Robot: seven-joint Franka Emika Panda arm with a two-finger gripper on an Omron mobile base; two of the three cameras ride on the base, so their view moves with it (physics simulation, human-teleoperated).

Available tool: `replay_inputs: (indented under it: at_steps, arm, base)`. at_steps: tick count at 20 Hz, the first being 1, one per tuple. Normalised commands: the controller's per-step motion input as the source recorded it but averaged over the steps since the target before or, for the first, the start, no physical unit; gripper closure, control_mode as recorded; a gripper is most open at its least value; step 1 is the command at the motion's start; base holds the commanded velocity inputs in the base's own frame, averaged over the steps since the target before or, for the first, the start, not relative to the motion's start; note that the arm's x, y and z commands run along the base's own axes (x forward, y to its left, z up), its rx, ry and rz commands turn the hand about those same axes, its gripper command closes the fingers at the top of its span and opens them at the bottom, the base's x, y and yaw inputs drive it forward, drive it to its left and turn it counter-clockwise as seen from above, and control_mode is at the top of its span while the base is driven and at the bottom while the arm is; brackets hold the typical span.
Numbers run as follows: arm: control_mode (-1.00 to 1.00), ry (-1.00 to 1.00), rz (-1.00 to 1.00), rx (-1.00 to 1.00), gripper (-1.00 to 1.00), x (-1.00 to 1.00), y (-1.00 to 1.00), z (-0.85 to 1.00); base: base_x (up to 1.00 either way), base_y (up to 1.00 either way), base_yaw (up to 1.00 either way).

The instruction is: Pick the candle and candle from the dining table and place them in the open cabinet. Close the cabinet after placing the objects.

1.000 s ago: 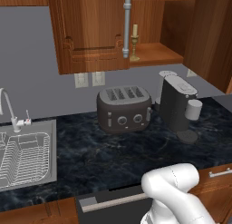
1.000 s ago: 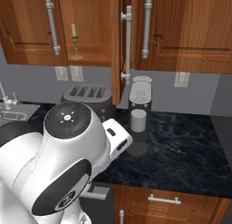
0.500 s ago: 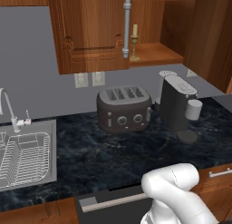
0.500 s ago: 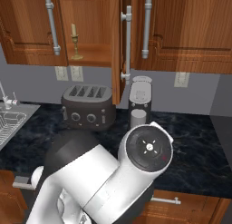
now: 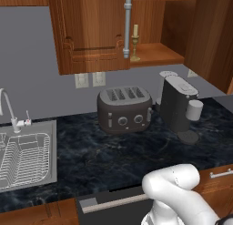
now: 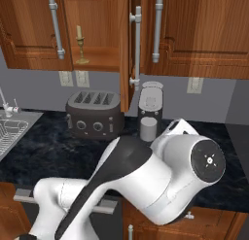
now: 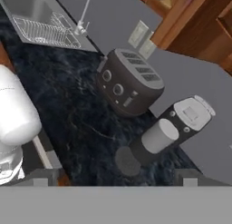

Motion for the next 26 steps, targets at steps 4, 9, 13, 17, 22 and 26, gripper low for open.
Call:
replay_inputs:
  at_steps: [4,9,13,17,22,26]
  arm:
    - [-1.00,-0.22,0.17,0.09,-1.00,0.45,-0.02,0.00]
    - [-1.00,-0.21,0.19,0.08,-1.00,0.37,-0.15,0.00]
    - [-1.00,-0.20,0.21,0.09,-1.00,0.45,-0.26,0.06]
    - [-1.00,-0.17,0.19,0.07,-1.00,0.45,-0.25,0.08]
    - [-1.00,0.00,0.02,0.08,-1.00,0.13,-0.20,0.00]
    - [-1.00,0.00,0.00,0.01,-1.00,0.29,-0.09,0.16]
  base:
    - [0.00,0.00,0.00]
    - [0.00,0.00,0.00]
    - [0.00,0.00,0.00]
    - [0.00,0.00,0.00]
    - [0.00,0.00,0.00]
    - [0.00,0.00,0.00]
